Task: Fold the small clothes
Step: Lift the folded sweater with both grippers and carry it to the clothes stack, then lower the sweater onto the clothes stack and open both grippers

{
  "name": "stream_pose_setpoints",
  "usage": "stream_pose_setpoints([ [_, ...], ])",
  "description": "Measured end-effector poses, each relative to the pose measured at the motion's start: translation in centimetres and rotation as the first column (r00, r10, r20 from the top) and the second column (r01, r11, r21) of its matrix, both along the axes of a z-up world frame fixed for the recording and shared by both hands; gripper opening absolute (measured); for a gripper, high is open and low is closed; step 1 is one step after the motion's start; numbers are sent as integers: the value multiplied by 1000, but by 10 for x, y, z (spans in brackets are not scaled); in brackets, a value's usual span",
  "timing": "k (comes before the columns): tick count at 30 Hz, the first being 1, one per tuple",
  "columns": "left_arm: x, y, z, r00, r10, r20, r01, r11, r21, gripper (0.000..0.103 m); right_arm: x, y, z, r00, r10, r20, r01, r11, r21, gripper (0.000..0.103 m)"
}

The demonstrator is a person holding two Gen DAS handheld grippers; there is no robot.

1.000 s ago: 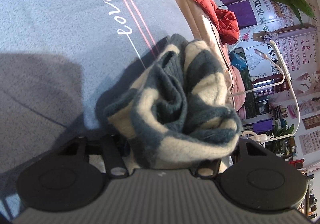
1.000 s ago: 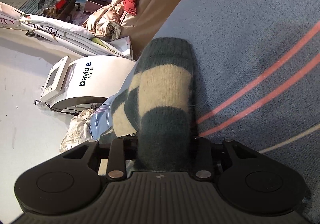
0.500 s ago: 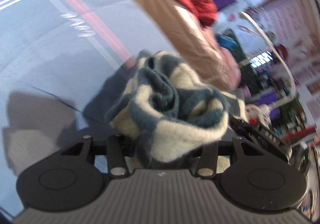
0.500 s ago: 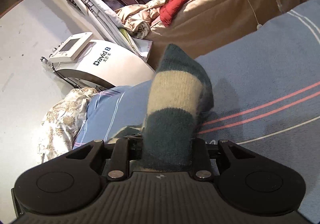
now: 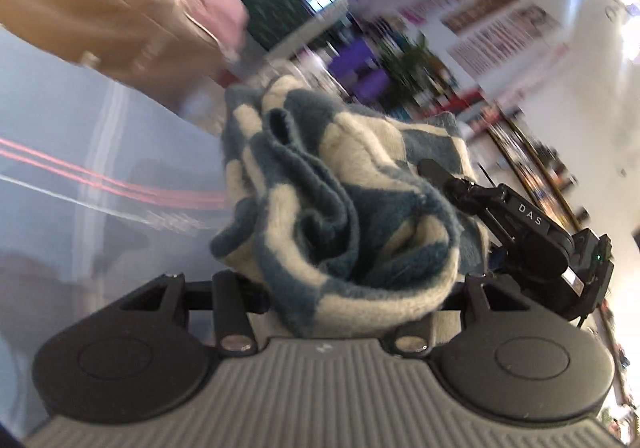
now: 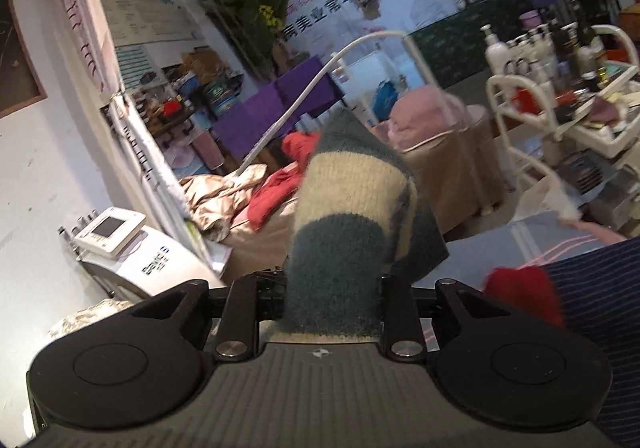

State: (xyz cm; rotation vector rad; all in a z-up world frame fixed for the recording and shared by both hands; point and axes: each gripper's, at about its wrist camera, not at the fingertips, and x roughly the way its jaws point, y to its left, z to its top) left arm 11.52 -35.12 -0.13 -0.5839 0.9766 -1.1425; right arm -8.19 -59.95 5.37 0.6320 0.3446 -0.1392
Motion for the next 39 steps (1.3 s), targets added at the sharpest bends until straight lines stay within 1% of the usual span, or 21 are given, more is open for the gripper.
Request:
stream_pose_setpoints([
  [2, -18, -34, 0, 998, -63, -9, 63, 998, 14, 47, -21, -20, -5, 997, -73, -16, 73, 997, -4, 45],
  [5, -47, -69, -7, 994, -112, -10, 113, 992, 59, 47, -39, -36, -29, 993, -111, -48, 112, 994, 11, 45],
  [7, -79, -72, -22, 993, -120, 16, 118, 988, 98, 48, -47, -48, -50, 991, -120, -51, 123, 991, 59, 45],
  [10, -100, -83, -39, 989, -136, 57, 125, 978, 165, 54, -56, -62, -84, 987, -148, -67, 153, 985, 75, 46],
  [12, -112, -82, -47, 985, -147, 94, 126, 971, 203, 61, -60, -73, -109, 982, -172, -77, 180, 977, 116, 50],
  [14, -118, -79, -55, 982, -155, 112, 130, 970, 204, 68, -69, -85, -133, 981, -192, -29, 194, 965, 179, 52],
  [15, -115, -78, -58, 983, -152, 104, 129, 971, 203, 75, -76, -91, -140, 978, -208, -6, 204, 956, 211, 51],
  [16, -113, -77, -62, 985, -147, 96, 125, 971, 204, 79, -79, -94, -146, 976, -219, 21, 207, 948, 241, 52],
  [17, -109, -74, -67, 987, -136, 86, 116, 972, 203, 87, -79, -97, -149, 975, -219, 38, 202, 946, 255, 54],
  [18, -106, -72, -71, 990, -124, 69, 108, 974, 201, 92, -78, -96, -151, 975, -215, 47, 196, 945, 261, 55],
  [19, -100, -73, -75, 992, -114, 46, 103, 975, 196, 92, -78, -95, -151, 976, -211, 49, 192, 947, 258, 57],
  [22, -95, -63, -85, 996, -86, -6, 86, 982, 167, 96, -77, -95, -148, 978, -204, 54, 186, 955, 233, 64],
  [23, -95, -59, -85, 997, -77, -16, 79, 983, 163, 100, -77, -94, -147, 977, -205, 52, 188, 957, 220, 67],
  [25, -89, -56, -91, 997, -70, -39, 75, 985, 156, 102, -78, -89, -141, 976, -214, 43, 205, 964, 168, 69],
  [27, -78, -56, -89, 997, -65, -44, 71, 986, 154, 102, -81, -80, -131, 967, -250, 37, 248, 967, 58, 85],
  [28, -75, -53, -88, 998, -50, -30, 54, 986, 160, 103, -82, -74, -123, 959, -282, 30, 282, 959, -22, 103],
  [31, -69, -42, -82, 1000, -9, 15, 6, 980, 197, 103, -86, -57, -103, 948, -318, 13, 315, 929, -194, 103],
  [33, -69, -32, -76, 1000, 8, 22, -12, 978, 210, 103, -88, -48, -94, 954, -301, 9, 293, 922, -252, 103],
  [34, -71, -29, -70, 999, -1, 45, -9, 976, 216, 103, -90, -43, -90, 952, -306, -4, 293, 915, -279, 103],
  [36, -74, -31, -57, 991, -22, 130, -10, 970, 243, 103, -94, -35, -81, 944, -329, -33, 305, 903, -302, 103],
  [39, -85, -24, -32, 960, -56, 275, -21, 963, 270, 103, -106, -23, -64, 939, -341, -46, 320, 914, -252, 103],
])
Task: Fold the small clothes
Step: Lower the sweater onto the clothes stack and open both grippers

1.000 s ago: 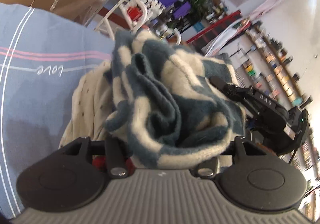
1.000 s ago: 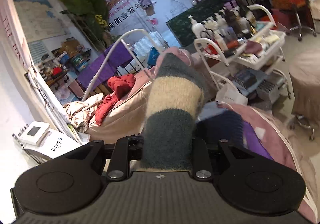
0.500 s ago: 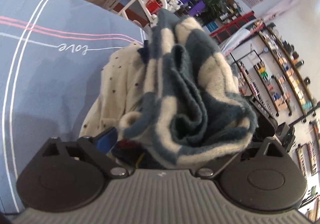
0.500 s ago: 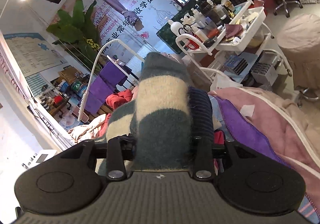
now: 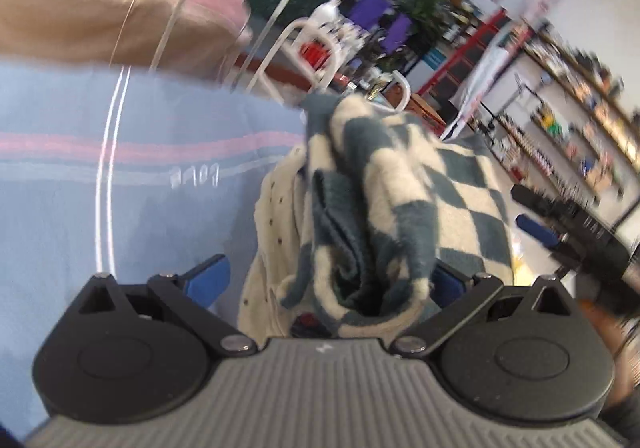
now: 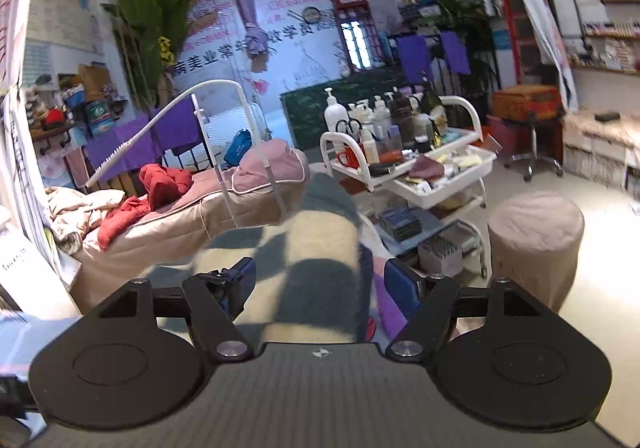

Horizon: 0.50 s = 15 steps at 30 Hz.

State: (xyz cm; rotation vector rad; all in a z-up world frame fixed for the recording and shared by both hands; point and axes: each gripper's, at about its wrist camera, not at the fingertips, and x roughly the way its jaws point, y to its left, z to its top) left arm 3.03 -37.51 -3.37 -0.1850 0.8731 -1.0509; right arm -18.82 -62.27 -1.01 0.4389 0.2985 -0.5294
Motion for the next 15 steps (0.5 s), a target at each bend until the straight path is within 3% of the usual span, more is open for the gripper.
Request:
stream_pose_setpoints([
  [2, -9, 9, 19, 994, -19, 111, 15, 999, 39, 103, -7, 15, 11, 1000, 6, -3, -6, 1000, 17, 103],
  [4, -24, 25, 41, 972, -29, 232, 6, 995, 99, 103, -10, 32, 18, 999, 19, -35, -18, 1000, 18, 103],
  [8, -57, 48, 69, 894, -82, 441, -7, 980, 198, 103, -22, 78, 22, 995, 51, -90, -53, 998, -22, 103],
  [11, -80, 58, 90, 858, -132, 497, -1, 966, 258, 103, -19, 104, 21, 983, 42, -176, -58, 994, -88, 103],
  [15, -93, 73, 104, 890, -130, 438, 25, 971, 236, 103, -22, 128, 16, 969, 13, -248, -53, 986, -156, 103],
])
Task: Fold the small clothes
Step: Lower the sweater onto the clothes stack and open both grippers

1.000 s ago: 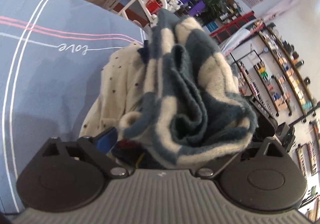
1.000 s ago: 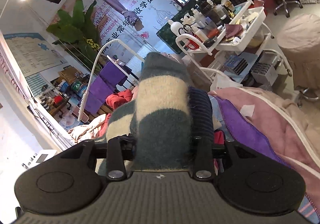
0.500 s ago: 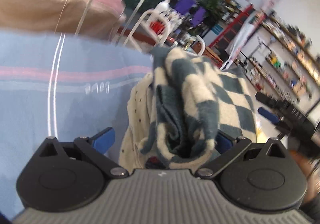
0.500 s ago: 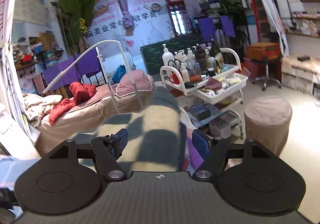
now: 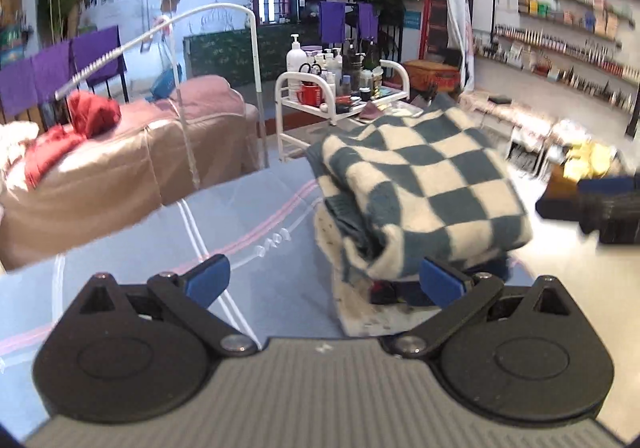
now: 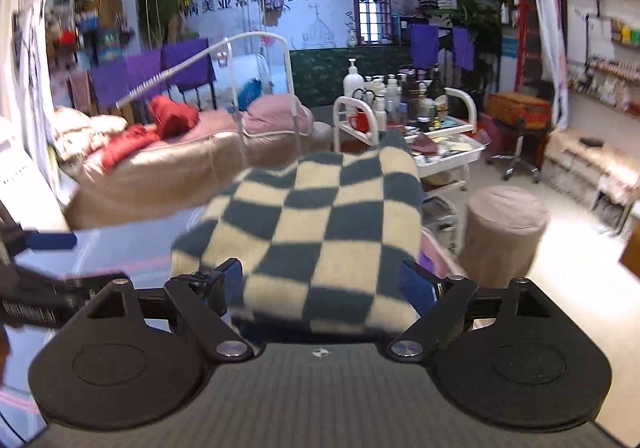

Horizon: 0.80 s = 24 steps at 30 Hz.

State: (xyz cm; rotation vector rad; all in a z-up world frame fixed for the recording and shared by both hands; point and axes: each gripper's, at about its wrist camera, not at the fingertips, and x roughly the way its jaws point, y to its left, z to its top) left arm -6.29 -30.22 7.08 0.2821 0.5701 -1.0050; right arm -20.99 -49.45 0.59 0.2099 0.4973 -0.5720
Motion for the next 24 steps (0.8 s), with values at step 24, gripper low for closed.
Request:
stream_pose_setpoints([
  [24, -24, -17, -19, 999, 39, 33, -44, 988, 149, 103, -12, 13, -29, 997, -71, -38, 74, 994, 84, 103],
])
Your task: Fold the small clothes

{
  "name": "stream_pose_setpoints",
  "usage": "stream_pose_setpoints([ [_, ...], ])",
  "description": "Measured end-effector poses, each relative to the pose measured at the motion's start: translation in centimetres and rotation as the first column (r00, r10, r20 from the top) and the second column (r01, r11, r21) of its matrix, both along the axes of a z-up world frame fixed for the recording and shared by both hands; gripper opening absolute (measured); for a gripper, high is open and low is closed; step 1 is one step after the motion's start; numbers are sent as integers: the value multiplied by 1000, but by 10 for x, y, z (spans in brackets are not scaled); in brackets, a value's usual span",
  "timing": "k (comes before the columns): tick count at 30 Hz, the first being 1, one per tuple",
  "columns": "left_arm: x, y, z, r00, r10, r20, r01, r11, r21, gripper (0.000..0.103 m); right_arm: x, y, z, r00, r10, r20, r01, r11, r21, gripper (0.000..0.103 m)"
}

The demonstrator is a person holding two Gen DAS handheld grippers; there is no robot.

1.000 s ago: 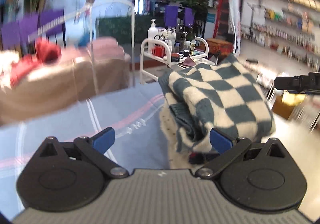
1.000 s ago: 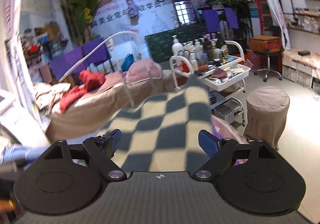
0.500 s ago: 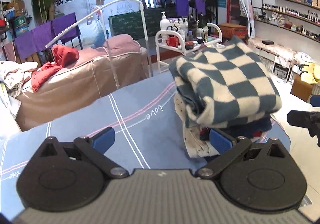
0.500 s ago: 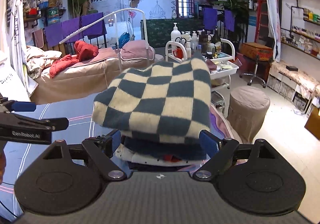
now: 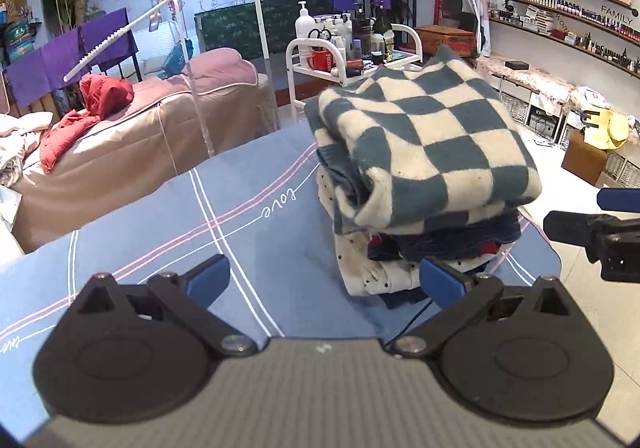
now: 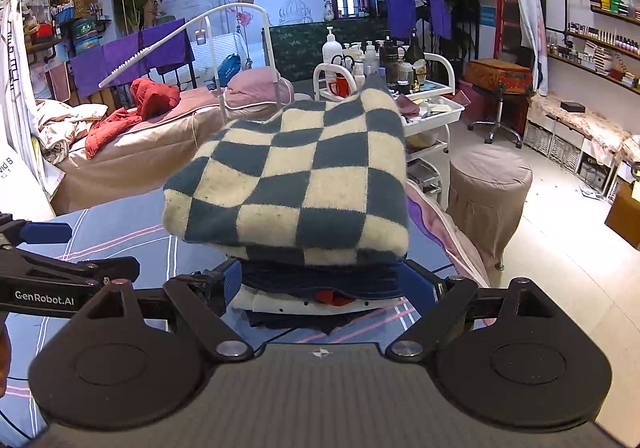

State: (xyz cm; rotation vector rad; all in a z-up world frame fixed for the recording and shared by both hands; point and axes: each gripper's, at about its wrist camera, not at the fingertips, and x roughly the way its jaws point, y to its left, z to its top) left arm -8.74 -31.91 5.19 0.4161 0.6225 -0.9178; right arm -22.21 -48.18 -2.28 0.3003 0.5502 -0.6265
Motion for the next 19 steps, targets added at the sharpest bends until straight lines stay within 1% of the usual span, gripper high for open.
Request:
stream_pose_setpoints([
  [3, 3, -1, 1, 1000, 2, -17, -3, 1000, -6, 103, 2, 2, 0, 1000, 4, -2, -4, 1000, -5, 103],
  [6, 3, -2, 1, 1000, 5, -16, -5, 1000, 2, 103, 2, 2, -1, 1000, 6, -4, -6, 1000, -7, 103],
  [10, 1, -4, 2, 1000, 0, 7, 0, 1000, -8, 103, 2, 2, -2, 1000, 5, -10, -5, 1000, -7, 103],
  [13, -3, -1, 3, 999, -8, 54, 11, 999, -47, 103, 2, 2, -4, 1000, 3, -14, -3, 1000, -5, 103],
  [15, -5, -3, 2, 997, -5, 83, 8, 999, -31, 103, 3, 1, -4, 1000, 1, -17, -1, 1000, -1, 103],
  [19, -6, -5, 2, 995, -11, 95, 11, 1000, -5, 103, 3, -1, -4, 1000, 1, -20, -1, 1000, 2, 103],
])
